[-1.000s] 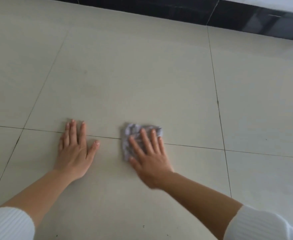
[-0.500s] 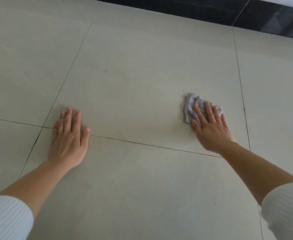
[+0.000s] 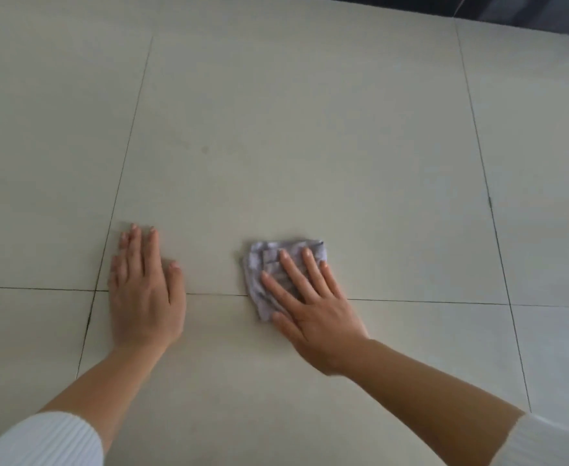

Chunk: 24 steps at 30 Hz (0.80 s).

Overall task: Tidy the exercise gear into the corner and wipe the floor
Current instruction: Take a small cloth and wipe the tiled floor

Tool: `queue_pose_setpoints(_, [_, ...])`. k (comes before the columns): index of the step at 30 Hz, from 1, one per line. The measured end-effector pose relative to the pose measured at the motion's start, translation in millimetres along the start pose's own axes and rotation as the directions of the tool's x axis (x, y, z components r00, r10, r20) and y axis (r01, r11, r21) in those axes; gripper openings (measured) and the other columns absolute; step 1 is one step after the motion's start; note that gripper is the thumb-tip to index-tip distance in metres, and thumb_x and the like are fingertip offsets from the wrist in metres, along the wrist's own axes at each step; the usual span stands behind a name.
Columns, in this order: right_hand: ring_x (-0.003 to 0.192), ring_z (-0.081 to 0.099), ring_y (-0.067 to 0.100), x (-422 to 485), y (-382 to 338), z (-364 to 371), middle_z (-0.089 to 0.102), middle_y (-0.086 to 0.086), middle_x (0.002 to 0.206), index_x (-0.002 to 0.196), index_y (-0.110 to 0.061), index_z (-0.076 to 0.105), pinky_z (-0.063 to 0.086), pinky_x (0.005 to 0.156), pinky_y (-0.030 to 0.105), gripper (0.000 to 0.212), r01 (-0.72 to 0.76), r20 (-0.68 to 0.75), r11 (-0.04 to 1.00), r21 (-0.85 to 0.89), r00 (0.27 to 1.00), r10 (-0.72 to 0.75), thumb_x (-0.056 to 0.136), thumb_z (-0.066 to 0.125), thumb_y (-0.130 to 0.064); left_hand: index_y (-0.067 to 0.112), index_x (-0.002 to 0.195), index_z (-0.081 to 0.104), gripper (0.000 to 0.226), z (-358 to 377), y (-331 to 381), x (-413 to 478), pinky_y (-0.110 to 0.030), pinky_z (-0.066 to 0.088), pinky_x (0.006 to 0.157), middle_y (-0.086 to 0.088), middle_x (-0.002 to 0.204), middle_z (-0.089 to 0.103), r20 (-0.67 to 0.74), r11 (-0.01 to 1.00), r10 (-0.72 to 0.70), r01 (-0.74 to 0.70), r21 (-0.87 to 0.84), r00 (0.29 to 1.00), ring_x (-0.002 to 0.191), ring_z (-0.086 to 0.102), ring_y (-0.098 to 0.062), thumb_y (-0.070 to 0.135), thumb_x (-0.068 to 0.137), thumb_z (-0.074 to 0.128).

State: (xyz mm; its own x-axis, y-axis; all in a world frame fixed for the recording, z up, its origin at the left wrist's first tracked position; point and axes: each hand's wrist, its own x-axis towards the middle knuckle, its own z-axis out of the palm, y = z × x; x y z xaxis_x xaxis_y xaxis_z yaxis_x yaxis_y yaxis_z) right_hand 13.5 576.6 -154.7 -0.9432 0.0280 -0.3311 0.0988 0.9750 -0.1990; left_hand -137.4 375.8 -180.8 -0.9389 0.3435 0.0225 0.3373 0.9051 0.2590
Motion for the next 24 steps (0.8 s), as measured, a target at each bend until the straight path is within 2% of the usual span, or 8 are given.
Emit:
queue_pose_setpoints(2, [0.147,0.007,0.035,-28.7,-20.1,13.1,0.013,0.004,0.16,0.151,-0.035,0.017,0.008,0.115,0.047,0.053,0.096,0.039,0.995,-0.016,0.995,-0.095,0.101,0.024,-0.049,0.003,0.143,0.032,0.06,-1.9,0.7,-0.9,-0.047,0.02,0.114,-0.022,0.151,0.029,0.006,1.0,-0.005,0.005,-0.003,1.0,0.141,0.022,-0.035,0.034,0.092,0.024])
queue_pose_setpoints(4, [0.146,0.011,0.034,-50.9,-38.0,19.7,0.016,0.002,0.16,0.151,-0.037,0.02,0.012,0.114,0.045,0.054,0.115,0.044,0.993,-0.008,0.992,-0.115,0.099,0.031,-0.048,0.002,0.142,0.033,0.06,-3.5,0.9,-0.7,-0.047,0.02,0.113,-0.022,0.15,0.03,0.031,1.0,-0.019,0.019,-0.009,0.999,0.14,0.023,-0.036,0.033,0.091,0.028])
queue_pose_setpoints(9, [0.146,0.019,0.028,-56.5,-52.5,13.2,0.017,-0.002,0.16,0.15,-0.039,0.02,0.016,0.112,0.041,0.053,0.029,0.059,0.999,0.013,0.998,-0.03,0.1,0.03,-0.048,0.004,0.142,0.034,0.061,-8.4,1.4,5.0,-0.044,0.018,0.113,-0.021,0.15,0.031,0.053,0.999,-0.027,0.028,-0.023,0.998,0.14,0.025,-0.035,0.033,0.088,0.031])
queue_pose_setpoints(14, [0.145,0.021,0.026,-24.1,-4.9,-11.7,0.026,-0.001,0.156,0.149,-0.036,0.025,0.015,0.112,0.042,0.051,-0.036,0.119,0.998,-0.043,0.992,0.041,0.098,0.025,-0.046,0.007,0.143,0.031,0.064,-9.5,0.1,9.9,-0.043,0.015,0.114,-0.018,0.153,0.026,0.077,0.999,-0.031,0.033,-0.023,0.997,0.142,0.02,-0.031,0.036,0.087,0.033])
queue_pose_setpoints(16, [0.147,0.008,0.024,-9.3,25.7,-25.9,0.014,-0.003,0.159,0.15,-0.039,0.013,0.008,0.115,0.041,0.055,-0.085,0.153,0.991,-0.105,0.983,0.101,0.097,0.013,-0.051,0.007,0.144,0.029,0.065,-10.1,0.6,5.2,-0.043,0.013,0.115,-0.017,0.154,0.024,0.099,0.999,-0.038,0.04,-0.017,0.994,0.143,0.017,-0.03,0.038,0.087,0.033])
queue_pose_setpoints(19, [0.144,-0.021,0.019,20.3,67.0,-47.4,-0.023,-0.009,0.154,0.142,-0.044,-0.021,-0.005,0.12,0.04,0.056,-0.208,0.114,0.97,-0.128,0.968,0.222,0.089,-0.008,-0.057,0.007,0.145,0.028,0.066,-11.0,4.1,6.0,-0.043,0.013,0.115,-0.016,0.154,0.023,0.109,0.999,-0.039,0.041,-0.019,0.993,0.143,0.016,-0.029,0.04,0.088,0.03])
queue_pose_setpoints(20, [0.144,-0.023,0.02,32.1,74.5,-54.7,-0.027,-0.008,0.154,0.141,-0.044,-0.024,-0.005,0.12,0.04,0.054,-0.255,0.115,0.96,-0.114,0.957,0.268,0.092,-0.006,-0.057,0.007,0.145,0.028,0.066,-10.6,3.0,6.8,-0.043,0.014,0.115,-0.017,0.154,0.023,0.11,0.999,-0.038,0.04,-0.018,0.993,0.143,0.016,-0.03,0.041,0.088,0.029])
queue_pose_setpoints(24, [0.144,-0.025,0.025,85.3,81.8,-69.6,-0.026,-0.001,0.157,0.148,-0.038,-0.017,-0.011,0.118,0.039,0.055,-0.411,0.155,0.912,0.004,0.901,0.405,0.1,0.009,-0.049,0.008,0.144,0.03,0.066,-7.9,0.8,6.1,-0.042,0.016,0.114,-0.016,0.154,0.025,0.103,0.999,-0.031,0.031,-0.006,0.994,0.143,0.018,-0.03,0.041,0.088,0.028])
